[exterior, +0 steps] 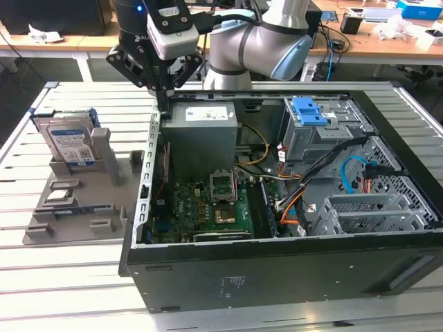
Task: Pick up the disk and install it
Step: 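Reach for the disk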
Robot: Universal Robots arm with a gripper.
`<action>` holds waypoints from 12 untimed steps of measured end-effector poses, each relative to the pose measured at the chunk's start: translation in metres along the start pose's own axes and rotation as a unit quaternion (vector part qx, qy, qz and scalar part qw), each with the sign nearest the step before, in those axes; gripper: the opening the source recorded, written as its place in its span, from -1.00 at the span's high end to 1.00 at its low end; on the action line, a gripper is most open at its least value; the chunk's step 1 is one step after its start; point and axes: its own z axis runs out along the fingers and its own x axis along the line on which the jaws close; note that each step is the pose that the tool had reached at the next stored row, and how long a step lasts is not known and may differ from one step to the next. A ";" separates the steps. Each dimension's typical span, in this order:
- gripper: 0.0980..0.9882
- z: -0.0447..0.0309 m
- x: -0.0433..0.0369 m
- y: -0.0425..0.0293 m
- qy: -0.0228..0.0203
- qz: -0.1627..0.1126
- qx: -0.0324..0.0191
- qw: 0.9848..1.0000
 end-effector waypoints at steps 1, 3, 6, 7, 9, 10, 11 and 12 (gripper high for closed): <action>0.98 0.0000 0.0021 -0.0002 0.000 0.000 0.000 1.000; 0.98 -0.0001 0.0064 -0.0005 0.000 0.000 0.000 1.000; 0.98 -0.0005 0.0225 -0.0017 0.000 0.000 0.000 1.000; 0.98 -0.0006 0.0249 -0.0018 0.000 0.000 0.000 1.000; 0.98 -0.0008 0.0305 -0.0023 0.000 0.000 0.000 1.000; 0.98 -0.0008 0.0334 -0.0025 0.000 0.000 0.000 1.000; 0.98 -0.0009 0.0358 -0.0027 0.000 0.000 0.000 1.000; 0.98 -0.0010 0.0398 -0.0029 0.000 0.000 0.000 1.000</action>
